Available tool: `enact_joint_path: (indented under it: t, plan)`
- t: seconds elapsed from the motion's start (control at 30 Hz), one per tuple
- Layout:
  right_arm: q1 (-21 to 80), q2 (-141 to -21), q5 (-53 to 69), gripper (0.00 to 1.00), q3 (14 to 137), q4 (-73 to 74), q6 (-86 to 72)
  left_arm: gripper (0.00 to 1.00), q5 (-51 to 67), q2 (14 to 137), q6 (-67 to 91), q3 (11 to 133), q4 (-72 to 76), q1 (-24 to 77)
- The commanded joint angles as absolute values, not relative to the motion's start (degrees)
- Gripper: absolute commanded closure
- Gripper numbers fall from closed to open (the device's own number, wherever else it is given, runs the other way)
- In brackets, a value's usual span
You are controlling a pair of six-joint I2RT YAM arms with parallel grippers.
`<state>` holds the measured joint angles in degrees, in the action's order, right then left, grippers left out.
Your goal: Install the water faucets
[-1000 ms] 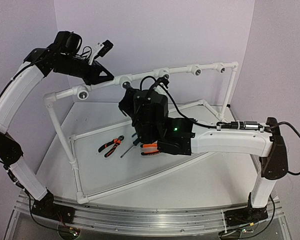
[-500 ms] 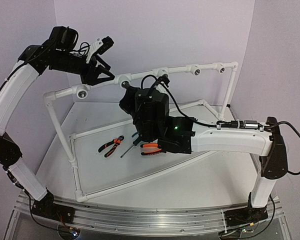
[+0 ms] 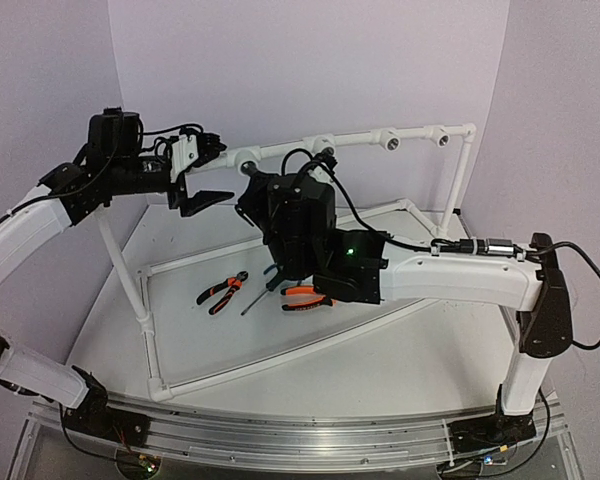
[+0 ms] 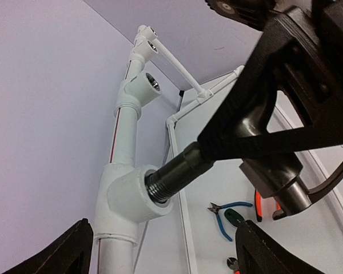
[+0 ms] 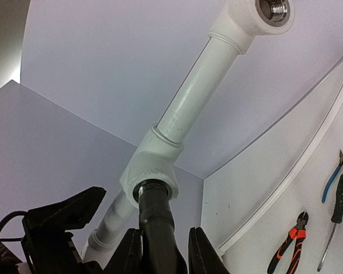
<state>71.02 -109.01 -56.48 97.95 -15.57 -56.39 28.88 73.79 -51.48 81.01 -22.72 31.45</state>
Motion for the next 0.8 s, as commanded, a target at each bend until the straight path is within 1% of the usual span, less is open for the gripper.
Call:
enact_joint_path:
  t: [0.0,0.1,0.27,0.47,0.6,0.77]
  plan:
    - [69.6,-110.3,-56.9,1.0,102.1,-17.7,-57.1,0.12,30.4,68.0,-60.3,68.9,-0.9,32.6]
    - [69.6,-110.7,-56.8,1.0,102.4,-17.7,-57.2,0.12,32.3,64.1,-65.4,60.6,6.7,32.6]
    - [69.6,-111.1,-56.7,1.0,102.6,-17.7,-57.2,0.12,37.2,59.5,-65.8,51.5,16.4,33.1]
    - [69.6,-111.9,-56.5,1.0,103.6,-17.7,-56.5,0.13,34.6,59.9,-67.9,45.1,25.2,36.3]
    - [69.6,-112.2,-56.5,1.0,103.9,-17.7,-56.3,0.19,32.0,62.4,-69.6,42.7,31.7,38.5]
    - [69.6,-112.6,-56.3,1.0,104.3,-17.7,-56.2,0.28,29.2,65.4,-68.8,43.2,35.7,38.8]
